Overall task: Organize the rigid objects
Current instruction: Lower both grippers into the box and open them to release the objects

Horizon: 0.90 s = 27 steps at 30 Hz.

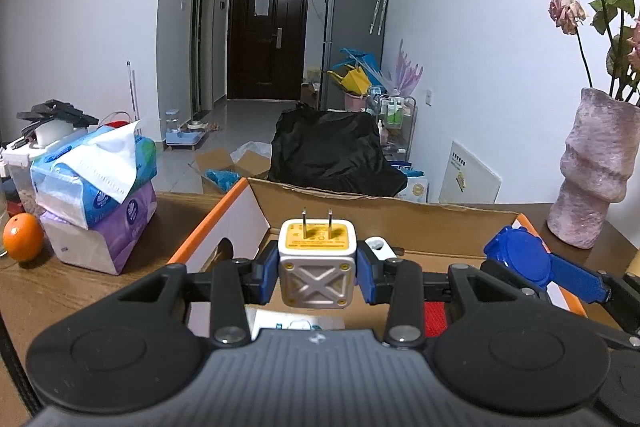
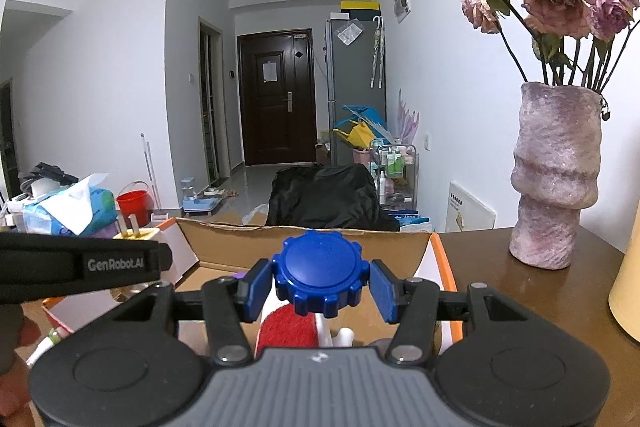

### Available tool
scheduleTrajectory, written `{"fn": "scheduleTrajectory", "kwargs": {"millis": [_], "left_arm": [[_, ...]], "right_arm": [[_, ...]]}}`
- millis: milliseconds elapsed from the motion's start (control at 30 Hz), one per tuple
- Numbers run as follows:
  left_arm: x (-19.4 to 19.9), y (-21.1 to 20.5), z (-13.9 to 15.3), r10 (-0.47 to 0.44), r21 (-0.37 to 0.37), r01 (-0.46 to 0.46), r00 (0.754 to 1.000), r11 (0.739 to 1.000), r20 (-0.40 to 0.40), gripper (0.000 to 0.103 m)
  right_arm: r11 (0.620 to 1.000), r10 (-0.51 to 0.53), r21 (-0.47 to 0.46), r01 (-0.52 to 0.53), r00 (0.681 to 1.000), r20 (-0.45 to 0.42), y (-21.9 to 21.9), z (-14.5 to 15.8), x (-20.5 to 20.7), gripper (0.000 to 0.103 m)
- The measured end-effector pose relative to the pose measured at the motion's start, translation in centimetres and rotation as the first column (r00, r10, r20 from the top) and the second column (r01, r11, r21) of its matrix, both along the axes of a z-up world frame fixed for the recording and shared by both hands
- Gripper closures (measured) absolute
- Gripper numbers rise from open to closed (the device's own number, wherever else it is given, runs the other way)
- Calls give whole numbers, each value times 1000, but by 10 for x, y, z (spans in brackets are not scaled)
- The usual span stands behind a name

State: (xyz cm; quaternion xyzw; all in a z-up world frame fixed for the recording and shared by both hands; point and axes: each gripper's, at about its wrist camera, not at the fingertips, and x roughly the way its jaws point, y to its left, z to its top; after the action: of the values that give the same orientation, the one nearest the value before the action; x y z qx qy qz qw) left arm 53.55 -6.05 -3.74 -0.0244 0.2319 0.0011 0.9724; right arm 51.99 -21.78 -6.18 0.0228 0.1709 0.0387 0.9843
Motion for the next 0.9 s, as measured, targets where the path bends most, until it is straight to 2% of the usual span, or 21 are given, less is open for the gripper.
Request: {"fn": "scheduleTrajectory", "kwargs": {"millis": [633, 800, 867, 900], "left_arm": [[31, 12, -11, 29, 15, -29, 999, 999, -31, 63], [33, 9, -14, 5, 30, -3, 999, 1000, -51, 63], [31, 8, -14, 3, 35, -1, 999, 999, -39, 52], [29, 8, -14, 7, 38, -6, 999, 999, -32, 33]], "right_arm": [[1000, -6, -19, 5, 1000, -22, 5, -5, 16, 51], [1000, 2, -19, -3, 999, -44, 5, -9, 19, 51], [1000, 3, -14, -4, 998, -57, 4, -9, 20, 50], [1000, 2, -9, -2, 998, -63, 2, -9, 20, 46]]}}
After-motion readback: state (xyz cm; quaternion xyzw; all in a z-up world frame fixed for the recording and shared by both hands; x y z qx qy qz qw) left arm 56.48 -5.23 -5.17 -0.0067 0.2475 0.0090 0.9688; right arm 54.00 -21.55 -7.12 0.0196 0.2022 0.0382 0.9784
